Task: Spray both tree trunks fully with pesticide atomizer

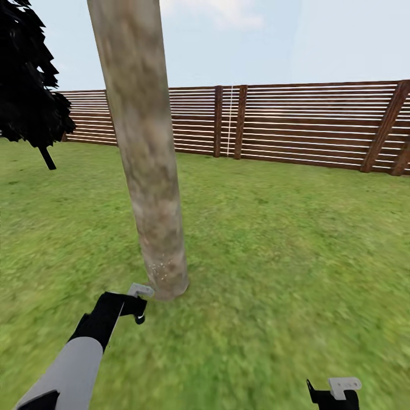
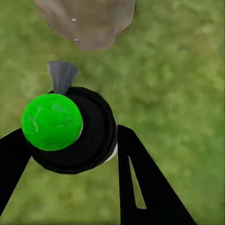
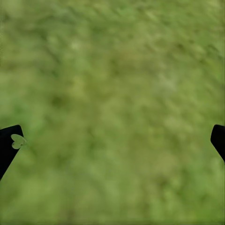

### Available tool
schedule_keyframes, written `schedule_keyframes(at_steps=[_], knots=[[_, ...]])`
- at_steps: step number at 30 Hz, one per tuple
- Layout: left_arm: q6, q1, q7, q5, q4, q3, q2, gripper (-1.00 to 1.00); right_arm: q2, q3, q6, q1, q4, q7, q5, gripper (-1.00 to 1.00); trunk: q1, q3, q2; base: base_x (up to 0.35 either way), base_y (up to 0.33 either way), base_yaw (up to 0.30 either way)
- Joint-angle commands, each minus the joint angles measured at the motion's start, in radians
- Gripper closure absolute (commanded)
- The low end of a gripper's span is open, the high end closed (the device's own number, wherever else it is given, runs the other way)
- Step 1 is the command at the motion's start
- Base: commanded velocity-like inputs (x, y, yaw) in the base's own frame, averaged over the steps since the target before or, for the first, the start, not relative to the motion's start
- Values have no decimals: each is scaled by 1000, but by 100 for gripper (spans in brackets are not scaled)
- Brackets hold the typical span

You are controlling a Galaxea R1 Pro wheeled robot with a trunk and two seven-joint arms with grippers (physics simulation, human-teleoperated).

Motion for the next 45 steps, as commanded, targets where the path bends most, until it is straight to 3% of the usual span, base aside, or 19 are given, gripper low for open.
schedule_keyframes(at_steps=[1,3,5,7,11,12,14,18,20,22,27,29,32,33,36,38,39,42,45], knots=[[0,1,-2,1,0,-2,-1,100,0,0,0,0,0,0,0,-100,0,0,0,0,0,0],[0,-3,-5,0,-1,-5,-39,100,0,0,0,0,0,0,0,-100,0,0,0,-221,0,0],[1,-4,-5,0,-2,-6,-47,100,0,1,0,0,0,1,1,-100,0,0,0,-296,0,0],[3,-13,-5,0,-6,-4,-38,100,1,1,0,0,0,1,1,-100,0,0,0,-101,0,0],[48,-23,-9,2,-84,2,13,100,1,1,0,0,0,1,1,-100,0,0,0,-11,0,0],[63,-23,-38,2,-95,2,27,100,1,1,0,0,0,1,1,-100,0,0,0,-1,0,0],[69,-24,-89,1,-101,-3,22,100,1,1,0,0,0,1,1,-100,0,0,0,0,0,0],[73,-30,-113,-5,-119,-10,-59,100,1,1,0,0,0,1,1,-100,0,0,0,0,0,0],[85,-31,-114,-5,-123,-45,-81,100,1,2,0,0,0,1,2,-100,0,0,0,0,0,0],[119,-32,-117,-1,-151,-67,-74,100,1,2,0,0,0,1,2,-100,0,0,0,0,0,0],[167,-19,-202,0,-255,-75,32,100,3,2,0,0,0,1,2,-100,0,0,0,0,0,0],[173,-22,-215,0,-278,-81,25,100,3,2,0,0,0,1,2,-100,0,0,0,0,0,0],[175,-27,-218,-5,-295,-94,-52,100,3,2,0,0,1,1,2,-100,0,0,0,0,0,0],[182,-27,-219,-3,-314,-99,-60,100,3,2,0,0,1,1,2,-100,0,0,0,0,0,0],[217,-26,-220,-1,-346,-96,-40,100,3,2,0,0,1,1,2,-100,0,0,0,-103,50,0],[224,-22,-233,4,-377,-94,16,100,3,2,0,0,2,1,2,-100,0,0,0,-277,137,0],[226,-21,-252,3,-389,-94,24,100,3,2,0,0,1,1,2,-100,0,0,0,-304,139,0],[228,-20,-301,-4,-409,-99,37,100,3,2,0,0,0,1,2,-100,0,0,0,-145,53,0],[238,-29,-306,-1,-411,-105,23,100,3,2,0,0,0,1,2,-100,0,0,0,-16,6,0]])
